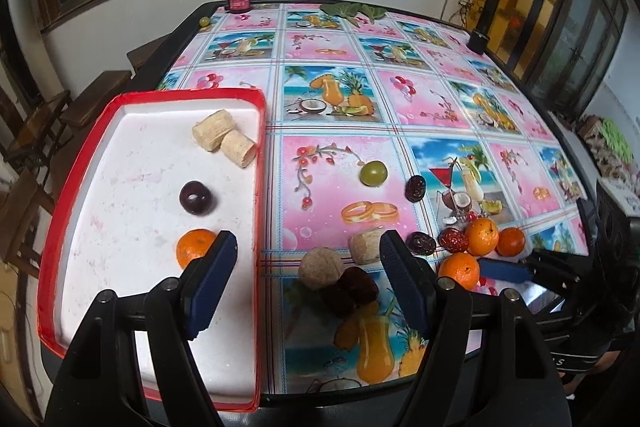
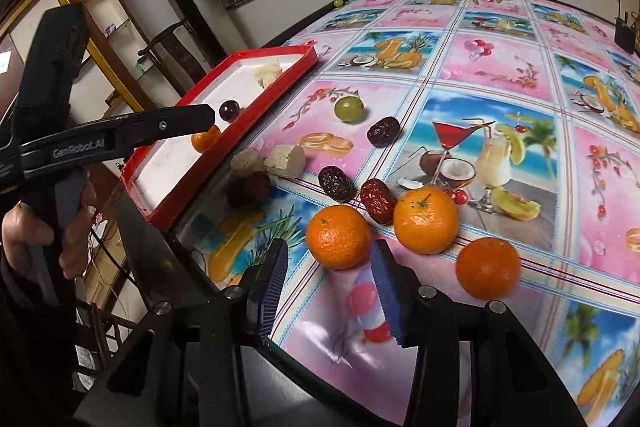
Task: Organize fruits
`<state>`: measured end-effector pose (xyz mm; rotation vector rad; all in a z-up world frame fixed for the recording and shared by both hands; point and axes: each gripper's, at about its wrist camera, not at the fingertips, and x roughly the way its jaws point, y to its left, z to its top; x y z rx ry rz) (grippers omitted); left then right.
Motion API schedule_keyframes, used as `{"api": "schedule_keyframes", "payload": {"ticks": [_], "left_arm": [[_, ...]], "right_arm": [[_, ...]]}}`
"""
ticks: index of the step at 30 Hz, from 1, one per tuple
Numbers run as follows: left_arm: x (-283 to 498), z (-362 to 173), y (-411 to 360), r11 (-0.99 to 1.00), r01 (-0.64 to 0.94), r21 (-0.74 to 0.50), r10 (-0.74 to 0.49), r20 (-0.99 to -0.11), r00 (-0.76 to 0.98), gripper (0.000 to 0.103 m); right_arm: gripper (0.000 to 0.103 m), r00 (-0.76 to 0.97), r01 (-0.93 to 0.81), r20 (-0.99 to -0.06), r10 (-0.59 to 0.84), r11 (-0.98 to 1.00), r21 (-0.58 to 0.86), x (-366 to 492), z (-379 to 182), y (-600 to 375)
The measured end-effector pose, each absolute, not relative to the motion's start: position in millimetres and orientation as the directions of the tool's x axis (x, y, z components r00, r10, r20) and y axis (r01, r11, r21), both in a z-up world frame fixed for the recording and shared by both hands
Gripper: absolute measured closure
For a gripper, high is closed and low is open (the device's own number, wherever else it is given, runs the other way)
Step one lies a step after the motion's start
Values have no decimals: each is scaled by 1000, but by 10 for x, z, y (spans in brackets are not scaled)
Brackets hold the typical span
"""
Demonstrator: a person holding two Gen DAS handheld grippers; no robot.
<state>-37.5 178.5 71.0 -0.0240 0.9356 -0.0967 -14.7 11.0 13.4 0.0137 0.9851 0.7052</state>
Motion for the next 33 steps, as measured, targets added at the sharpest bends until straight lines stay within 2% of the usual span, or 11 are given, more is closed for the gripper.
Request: {"api": "schedule_keyframes", "payload": {"ticks": [3,5,6,9,12,16,33], "left_arm": [[-348,654,1710,994,99,-52,-100,-814,572,45],[-339,620,1646,992,118,-48,-107,-820,562,45],[-338,610,1614,990,128,-50,-114,-822,558,46],[-313,563,1501,982,171,-80,-160,-833,530,64],[-266,508,1380,974,204,-95,-188,-842,505,66],[-174,435,1264,967,222,-123,-217,-854,473,77],[-115,357,1267,979,184,-89,-165,-876,453,78]], "right_arm": [[58,363,-535,-766,531,792,295,-100,93,174],[66,363,-531,-775,517,798,283,-59,47,204],[66,363,-528,-779,511,802,280,-47,31,206],[66,381,-531,-774,505,805,264,-83,50,177],[66,377,-526,-774,509,805,274,-116,61,79],[66,376,-516,-776,506,810,279,-165,62,-25],[66,371,-515,-761,533,799,309,-167,46,-58]]}}
